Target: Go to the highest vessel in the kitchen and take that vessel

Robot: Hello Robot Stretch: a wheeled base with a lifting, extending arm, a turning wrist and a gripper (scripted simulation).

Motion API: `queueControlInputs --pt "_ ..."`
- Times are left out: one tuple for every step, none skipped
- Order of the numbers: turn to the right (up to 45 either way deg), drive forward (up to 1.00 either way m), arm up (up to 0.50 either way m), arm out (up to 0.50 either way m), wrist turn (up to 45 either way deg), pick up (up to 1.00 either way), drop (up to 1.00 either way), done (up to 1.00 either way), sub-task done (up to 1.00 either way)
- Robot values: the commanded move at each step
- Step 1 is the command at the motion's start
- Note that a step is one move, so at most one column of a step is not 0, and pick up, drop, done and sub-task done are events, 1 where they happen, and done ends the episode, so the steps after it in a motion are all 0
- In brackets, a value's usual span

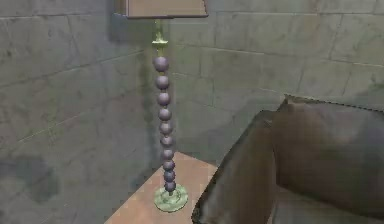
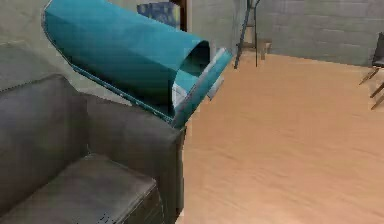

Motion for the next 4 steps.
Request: queueControlInputs --pt "-45.0 0.0 0.0 0.0 0.0 0.0 0.0 0.0 0.0" --pt "-45.0 0.0 0.0 0.0 0.0 0.0 0.0 0.0 0.0" --pt "-24.0 0.0 0.0 0.0 0.0 0.0 0.0 0.0 0.0" --pt "0.0 1.0 0.0 0.0 0.0 0.0 0.0 0.0 0.0"
